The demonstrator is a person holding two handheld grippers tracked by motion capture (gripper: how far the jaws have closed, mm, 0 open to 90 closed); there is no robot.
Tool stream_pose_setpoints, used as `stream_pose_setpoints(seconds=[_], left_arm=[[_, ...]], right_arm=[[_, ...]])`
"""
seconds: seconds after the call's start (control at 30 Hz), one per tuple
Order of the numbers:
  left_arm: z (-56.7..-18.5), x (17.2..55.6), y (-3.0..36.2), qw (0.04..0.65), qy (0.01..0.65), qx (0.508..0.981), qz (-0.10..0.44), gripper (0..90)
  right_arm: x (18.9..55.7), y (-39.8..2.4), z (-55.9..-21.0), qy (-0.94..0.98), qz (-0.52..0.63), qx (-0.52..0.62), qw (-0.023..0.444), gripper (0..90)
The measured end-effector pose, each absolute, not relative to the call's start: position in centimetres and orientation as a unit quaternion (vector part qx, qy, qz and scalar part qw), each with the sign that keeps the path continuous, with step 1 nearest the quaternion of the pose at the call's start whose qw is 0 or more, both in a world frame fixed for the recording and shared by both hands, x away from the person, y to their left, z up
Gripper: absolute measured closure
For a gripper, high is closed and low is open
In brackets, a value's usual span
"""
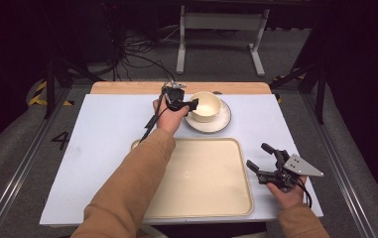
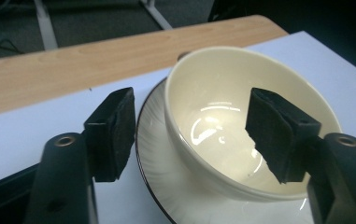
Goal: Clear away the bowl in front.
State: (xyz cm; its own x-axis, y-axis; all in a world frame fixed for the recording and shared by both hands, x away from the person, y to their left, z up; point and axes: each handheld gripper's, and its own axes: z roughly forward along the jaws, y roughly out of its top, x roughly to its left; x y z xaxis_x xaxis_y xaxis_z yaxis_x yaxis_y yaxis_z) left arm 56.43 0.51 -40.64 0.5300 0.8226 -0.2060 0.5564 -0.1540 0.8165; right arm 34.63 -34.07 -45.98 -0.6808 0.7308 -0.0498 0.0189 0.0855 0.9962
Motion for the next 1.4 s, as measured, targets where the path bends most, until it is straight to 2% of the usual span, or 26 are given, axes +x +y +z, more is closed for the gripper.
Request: stream_pose_setpoints(seconds=[0.17, 0.73, 0.87, 1.0, 1.4], left_arm=[[-42.0, 56.6, -0.4, 0.436, 0.469, 0.755, 0.142, 37.1], [-43.2, 57.2, -1.5, 0.431, 0.490, 0.749, 0.116, 39.3], [-43.4, 57.2, -1.9, 0.431, 0.499, 0.743, 0.115, 43.1], [-43.4, 57.3, -1.9, 0.430, 0.502, 0.741, 0.117, 52.7], [-43.2, 57.5, -2.1, 0.421, 0.513, 0.738, 0.126, 63.6]], right_arm=[[34.6, -34.1, -46.0, 0.677, 0.619, 0.275, 0.288, 14.8], [34.6, -34.1, -46.0, 0.677, 0.619, 0.275, 0.287, 14.3], [34.6, -34.1, -46.0, 0.676, 0.620, 0.277, 0.286, 14.1], [34.6, -34.1, -46.0, 0.676, 0.620, 0.276, 0.286, 14.1], [34.6, -34.2, -46.0, 0.676, 0.620, 0.278, 0.285, 14.2]])
